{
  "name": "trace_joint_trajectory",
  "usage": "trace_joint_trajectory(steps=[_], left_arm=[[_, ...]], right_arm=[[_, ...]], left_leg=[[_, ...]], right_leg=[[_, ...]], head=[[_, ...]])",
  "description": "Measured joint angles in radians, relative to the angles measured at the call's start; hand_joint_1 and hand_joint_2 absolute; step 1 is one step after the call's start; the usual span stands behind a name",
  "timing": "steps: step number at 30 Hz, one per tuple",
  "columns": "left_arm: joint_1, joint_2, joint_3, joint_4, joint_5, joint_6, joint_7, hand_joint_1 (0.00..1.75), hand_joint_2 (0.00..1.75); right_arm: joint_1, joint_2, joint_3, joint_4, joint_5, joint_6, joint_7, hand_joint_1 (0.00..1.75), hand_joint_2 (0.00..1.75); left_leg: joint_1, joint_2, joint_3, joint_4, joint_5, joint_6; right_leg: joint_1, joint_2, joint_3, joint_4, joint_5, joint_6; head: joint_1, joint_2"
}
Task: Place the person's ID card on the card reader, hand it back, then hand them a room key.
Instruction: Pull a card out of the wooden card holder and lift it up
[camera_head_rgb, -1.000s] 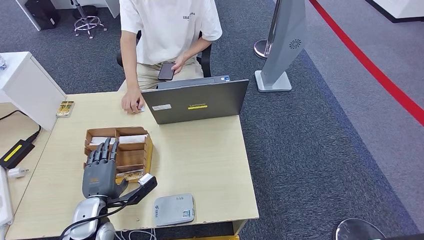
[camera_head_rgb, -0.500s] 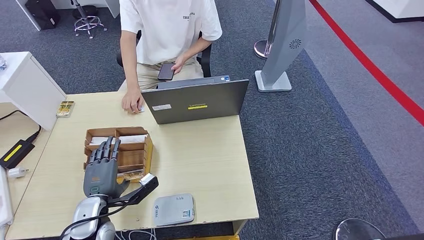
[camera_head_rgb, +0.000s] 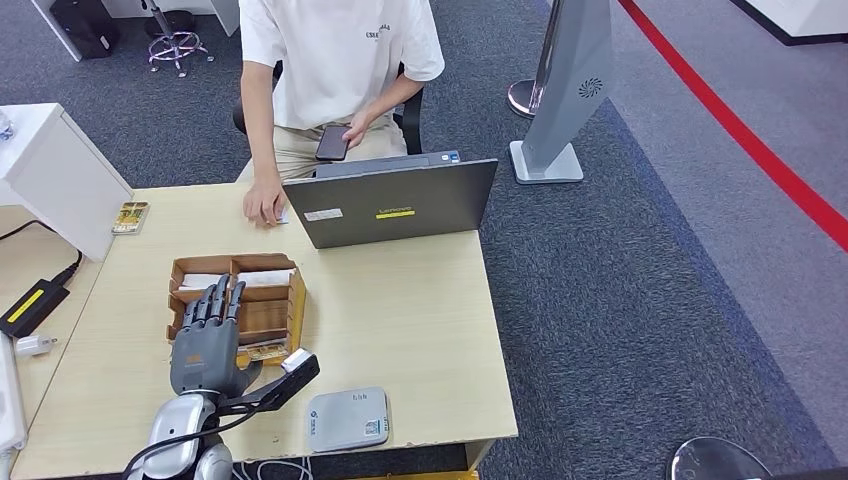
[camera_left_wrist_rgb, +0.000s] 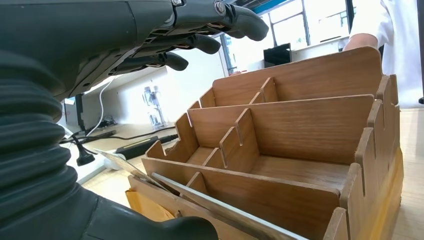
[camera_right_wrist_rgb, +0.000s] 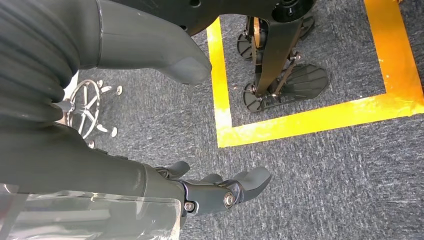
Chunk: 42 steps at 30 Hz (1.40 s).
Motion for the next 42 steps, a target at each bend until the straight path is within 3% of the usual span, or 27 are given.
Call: trace_joint_trajectory(steps=[42], left_arm=[[-0.002,-0.014,0.010,0.081,0.000,0.016,-0.033,0.00,1.75]], right_arm=[[0.000,0.000,0.000,0.000,0.018,0.010,0.001,0.00,1.75]], left_leg=[[0.000,0.000,0.000,0.000,0.000,0.000]], right_leg=[[0.000,0.000,0.000,0.000,0.000,0.000]], head=[[0.000,0.000]])
